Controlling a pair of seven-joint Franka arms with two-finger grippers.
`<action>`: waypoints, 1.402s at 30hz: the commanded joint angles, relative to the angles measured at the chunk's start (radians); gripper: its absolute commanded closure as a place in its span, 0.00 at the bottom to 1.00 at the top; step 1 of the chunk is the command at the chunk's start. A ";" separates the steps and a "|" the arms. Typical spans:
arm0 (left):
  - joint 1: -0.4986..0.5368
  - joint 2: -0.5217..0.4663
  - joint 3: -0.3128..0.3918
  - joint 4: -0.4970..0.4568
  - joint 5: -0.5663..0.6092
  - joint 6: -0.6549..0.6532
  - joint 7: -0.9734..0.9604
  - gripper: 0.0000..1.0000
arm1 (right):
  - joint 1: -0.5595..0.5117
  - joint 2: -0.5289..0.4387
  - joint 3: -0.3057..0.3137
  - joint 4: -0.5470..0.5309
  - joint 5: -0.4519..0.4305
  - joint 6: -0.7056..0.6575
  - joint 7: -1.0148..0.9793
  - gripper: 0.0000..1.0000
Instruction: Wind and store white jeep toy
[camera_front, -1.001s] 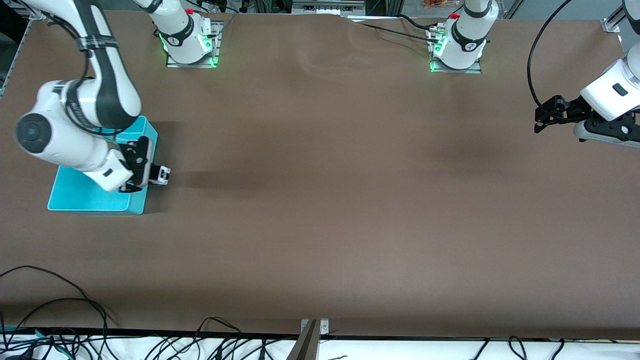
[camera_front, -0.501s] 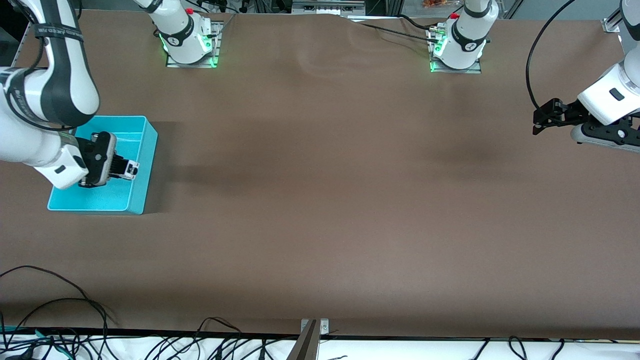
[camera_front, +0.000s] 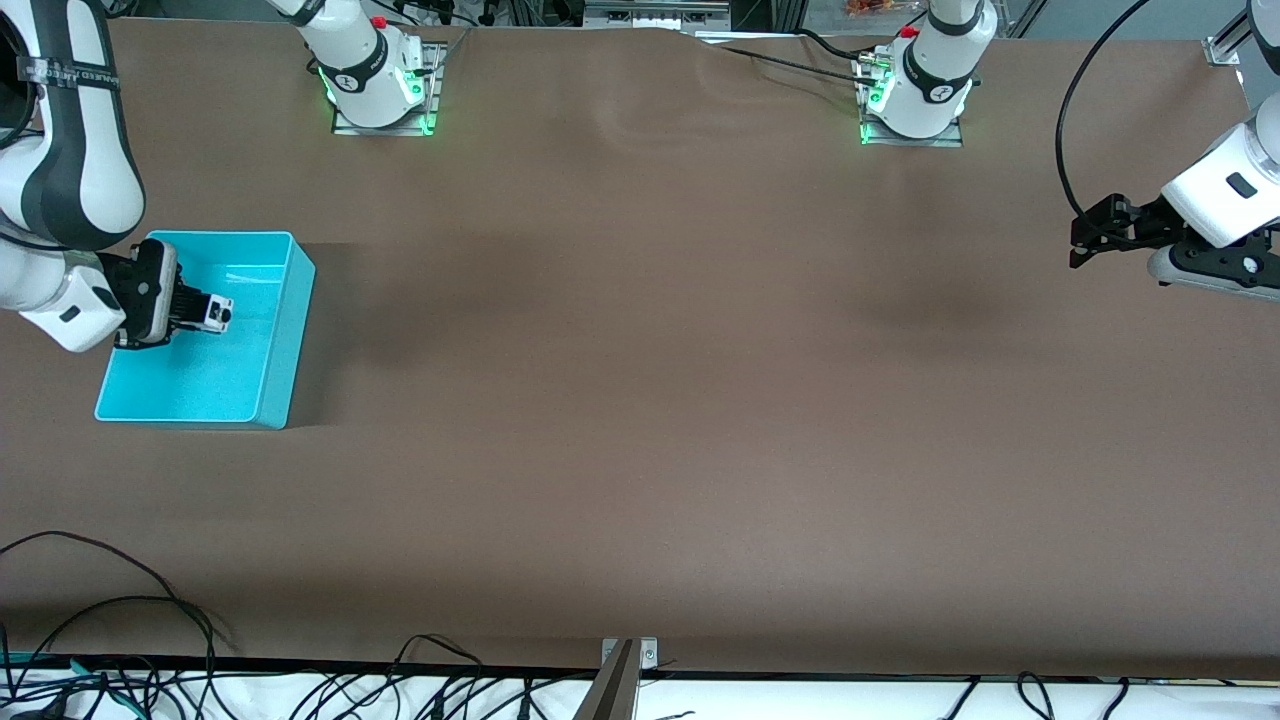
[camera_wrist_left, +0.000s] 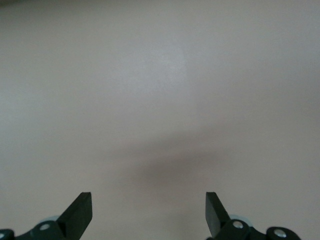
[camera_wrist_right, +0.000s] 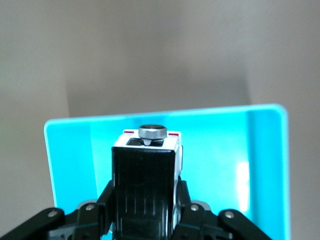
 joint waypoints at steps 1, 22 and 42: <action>0.006 0.016 0.000 0.047 -0.019 -0.032 -0.005 0.00 | 0.004 -0.078 -0.053 -0.156 0.011 0.093 -0.066 0.66; 0.006 0.016 0.000 0.051 -0.013 -0.040 -0.005 0.00 | -0.010 0.054 -0.093 -0.265 0.025 0.318 -0.157 0.65; 0.003 0.018 0.000 0.051 -0.012 -0.040 -0.006 0.00 | -0.009 0.128 -0.090 -0.259 0.173 0.363 -0.293 0.09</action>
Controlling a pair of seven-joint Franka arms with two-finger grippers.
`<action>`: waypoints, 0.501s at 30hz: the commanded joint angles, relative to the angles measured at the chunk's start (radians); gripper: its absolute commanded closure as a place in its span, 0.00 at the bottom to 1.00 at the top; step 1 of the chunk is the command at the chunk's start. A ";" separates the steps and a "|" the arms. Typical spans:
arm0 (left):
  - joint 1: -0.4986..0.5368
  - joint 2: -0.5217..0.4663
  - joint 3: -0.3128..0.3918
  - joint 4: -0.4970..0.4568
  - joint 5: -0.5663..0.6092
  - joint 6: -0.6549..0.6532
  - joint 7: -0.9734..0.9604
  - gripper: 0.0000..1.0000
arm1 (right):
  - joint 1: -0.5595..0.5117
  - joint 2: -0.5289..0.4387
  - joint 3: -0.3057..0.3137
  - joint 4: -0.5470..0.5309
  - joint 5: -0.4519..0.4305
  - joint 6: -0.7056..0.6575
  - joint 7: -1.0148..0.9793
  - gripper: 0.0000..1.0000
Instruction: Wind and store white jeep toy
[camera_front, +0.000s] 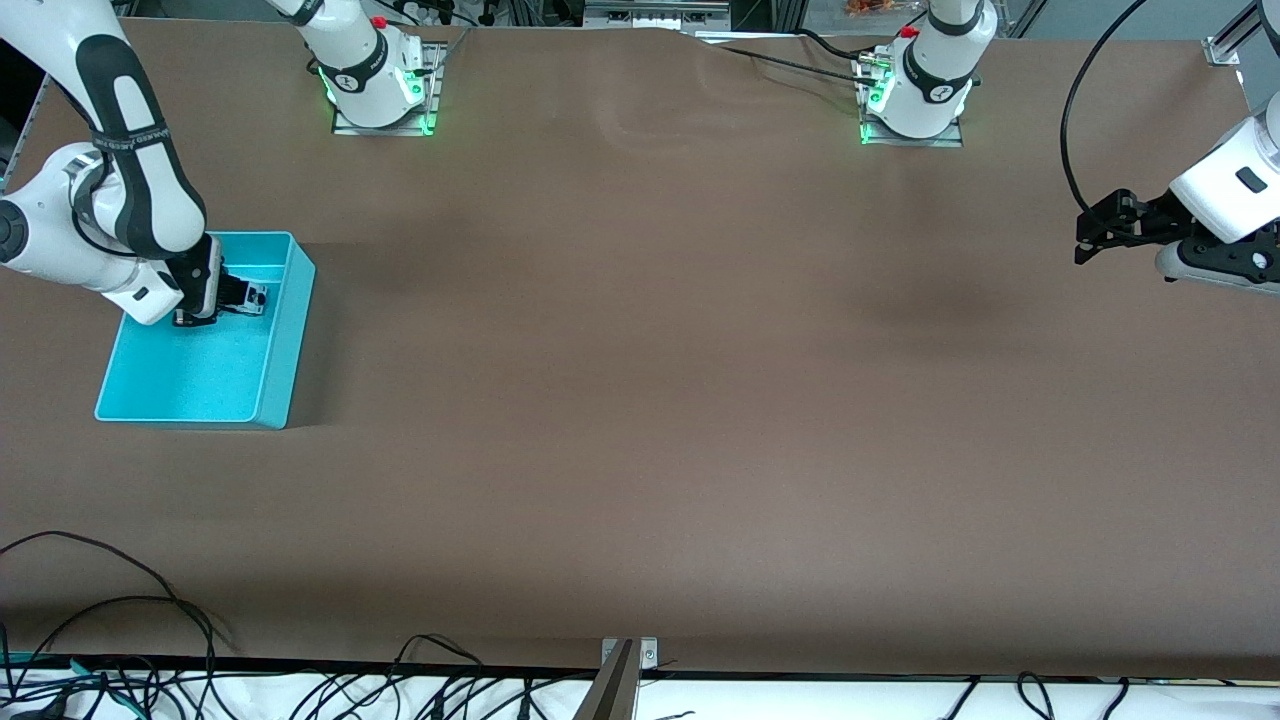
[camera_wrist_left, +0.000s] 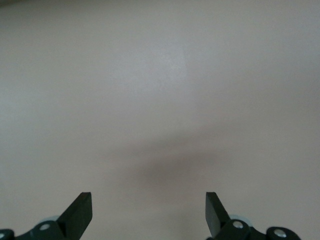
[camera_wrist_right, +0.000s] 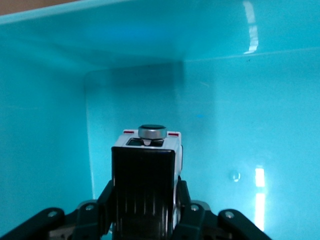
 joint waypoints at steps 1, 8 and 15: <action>0.003 0.019 0.000 0.038 -0.012 -0.026 -0.006 0.00 | -0.007 0.001 0.003 0.004 0.038 0.009 -0.041 0.00; 0.003 0.019 0.000 0.038 -0.012 -0.026 -0.006 0.00 | -0.007 -0.005 0.003 0.022 0.040 -0.009 -0.044 0.00; 0.001 0.022 0.000 0.038 -0.012 -0.026 -0.006 0.00 | -0.007 -0.013 0.000 0.132 0.041 -0.175 -0.027 0.00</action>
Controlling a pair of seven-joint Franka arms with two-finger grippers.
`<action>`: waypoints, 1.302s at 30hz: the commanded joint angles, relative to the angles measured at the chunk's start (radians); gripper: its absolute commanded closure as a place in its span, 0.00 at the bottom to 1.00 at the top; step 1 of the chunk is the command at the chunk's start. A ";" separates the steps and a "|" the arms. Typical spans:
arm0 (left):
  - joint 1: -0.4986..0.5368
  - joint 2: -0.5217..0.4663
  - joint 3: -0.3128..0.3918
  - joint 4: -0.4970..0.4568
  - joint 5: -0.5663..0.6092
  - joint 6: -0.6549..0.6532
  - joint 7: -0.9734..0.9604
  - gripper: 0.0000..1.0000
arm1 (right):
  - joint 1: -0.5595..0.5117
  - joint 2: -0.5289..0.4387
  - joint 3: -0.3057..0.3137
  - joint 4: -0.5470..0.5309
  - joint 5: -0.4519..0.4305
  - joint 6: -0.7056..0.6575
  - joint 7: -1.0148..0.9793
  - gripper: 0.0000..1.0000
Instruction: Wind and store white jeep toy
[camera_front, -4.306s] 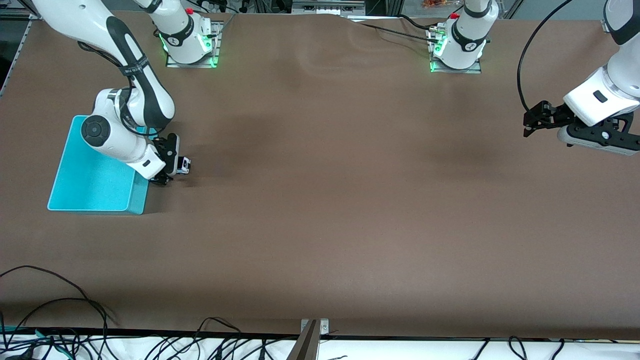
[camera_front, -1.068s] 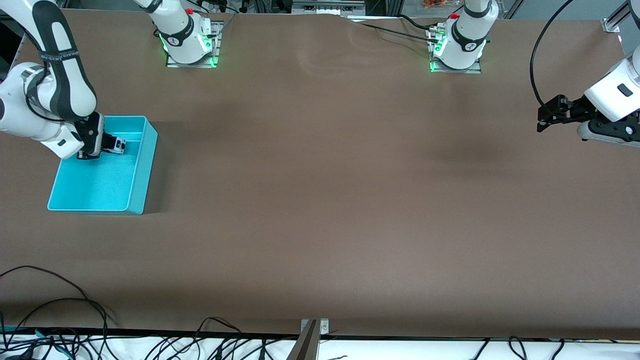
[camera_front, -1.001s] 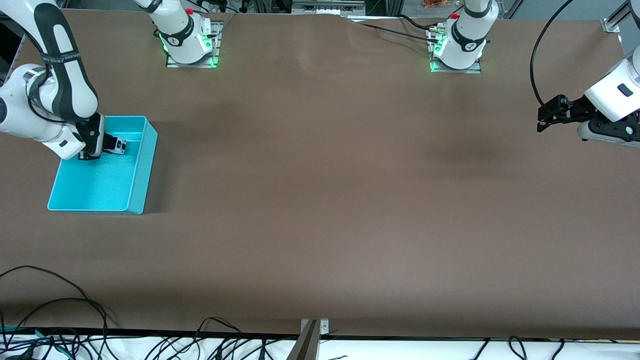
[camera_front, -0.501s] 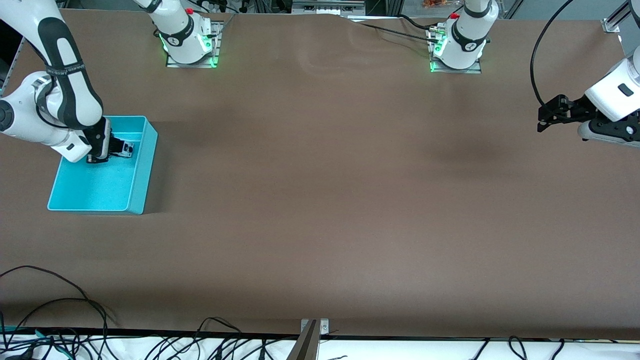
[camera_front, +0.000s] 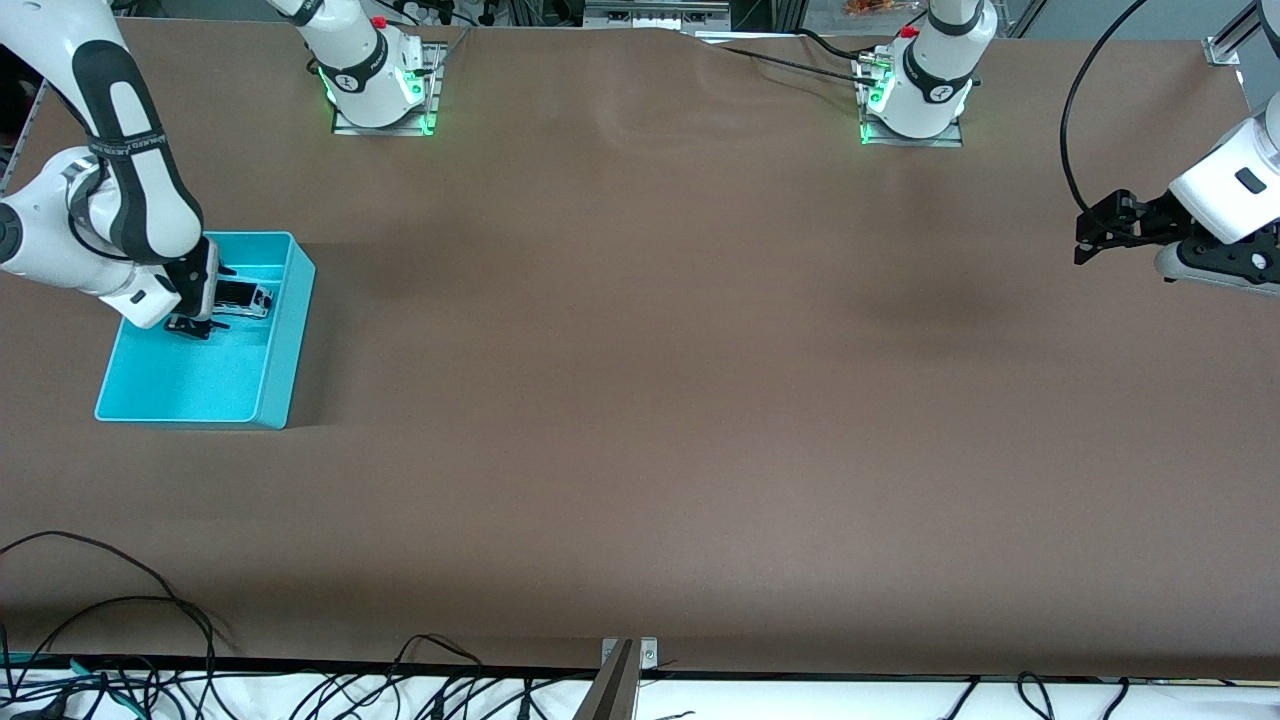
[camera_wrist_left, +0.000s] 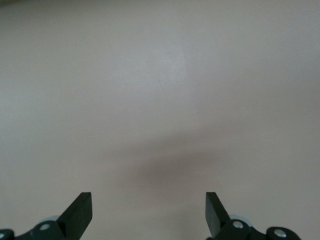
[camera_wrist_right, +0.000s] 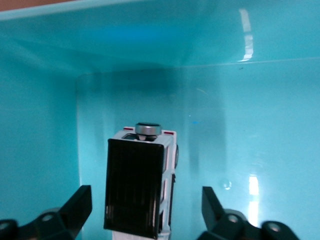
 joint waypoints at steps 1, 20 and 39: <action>0.001 0.021 0.000 0.038 -0.012 -0.026 -0.006 0.00 | -0.008 -0.014 0.000 0.110 0.028 -0.162 -0.007 0.00; 0.006 0.050 0.000 0.072 -0.012 -0.029 -0.008 0.00 | 0.031 -0.027 0.009 0.587 0.013 -0.699 0.581 0.00; 0.004 0.051 0.000 0.072 -0.012 -0.034 -0.008 0.00 | 0.192 -0.027 0.011 0.834 -0.090 -0.893 1.204 0.00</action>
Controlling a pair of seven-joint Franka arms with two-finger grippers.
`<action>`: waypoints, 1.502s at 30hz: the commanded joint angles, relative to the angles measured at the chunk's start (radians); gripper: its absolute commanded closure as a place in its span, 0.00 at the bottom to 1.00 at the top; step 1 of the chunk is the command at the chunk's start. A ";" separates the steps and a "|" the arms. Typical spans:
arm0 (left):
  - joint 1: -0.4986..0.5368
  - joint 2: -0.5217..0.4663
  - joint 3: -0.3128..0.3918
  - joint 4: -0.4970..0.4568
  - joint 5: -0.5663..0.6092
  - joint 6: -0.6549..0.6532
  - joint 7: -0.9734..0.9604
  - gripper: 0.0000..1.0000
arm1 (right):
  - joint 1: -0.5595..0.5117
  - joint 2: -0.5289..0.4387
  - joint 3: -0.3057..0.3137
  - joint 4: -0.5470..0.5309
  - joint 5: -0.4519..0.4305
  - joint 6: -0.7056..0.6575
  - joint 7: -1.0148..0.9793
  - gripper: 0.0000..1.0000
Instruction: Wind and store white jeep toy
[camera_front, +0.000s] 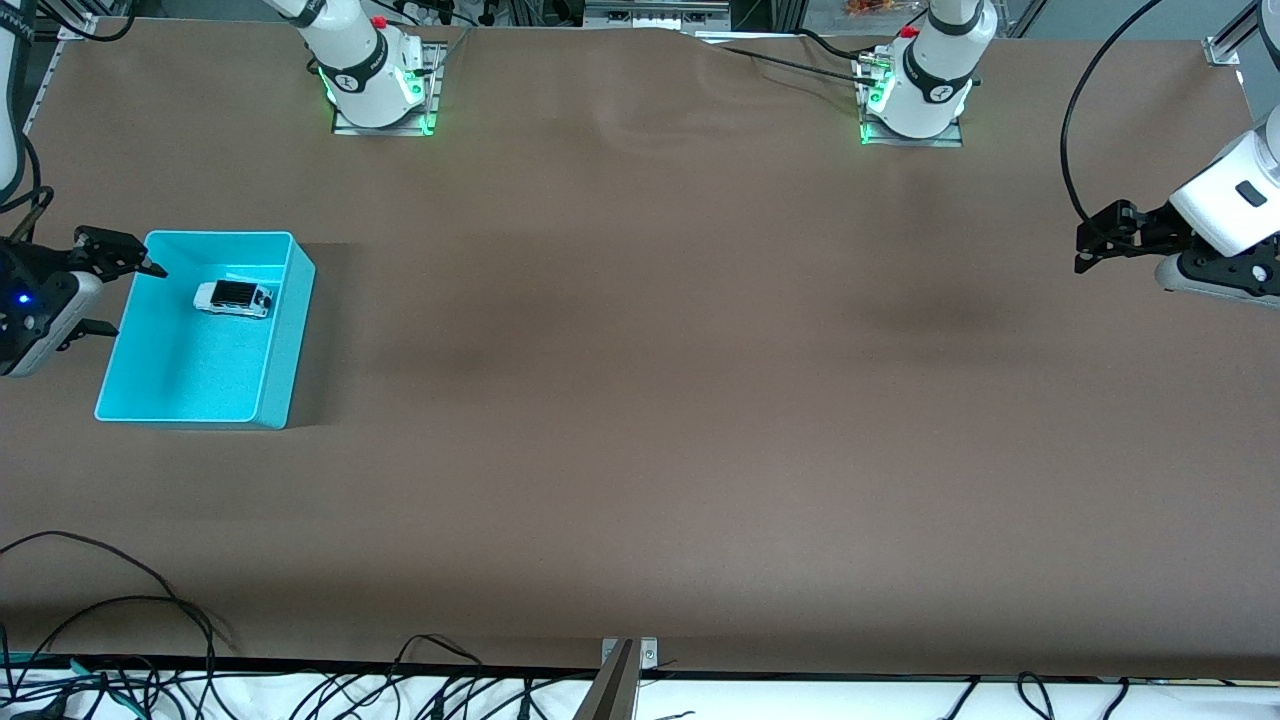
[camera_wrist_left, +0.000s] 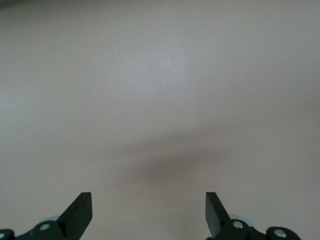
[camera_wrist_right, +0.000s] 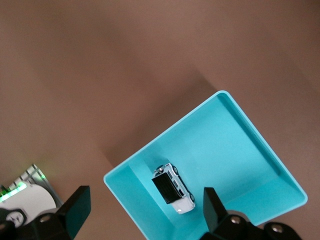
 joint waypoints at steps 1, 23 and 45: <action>0.002 0.023 0.000 0.042 -0.012 -0.030 -0.008 0.00 | 0.060 0.013 0.000 0.097 -0.059 -0.076 0.220 0.00; 0.005 0.031 0.000 0.053 -0.012 -0.030 -0.008 0.00 | -0.009 -0.146 0.278 0.007 -0.145 -0.077 0.968 0.00; 0.003 0.032 0.000 0.058 -0.012 -0.042 -0.009 0.00 | -0.279 -0.375 0.505 -0.297 -0.146 0.146 0.995 0.00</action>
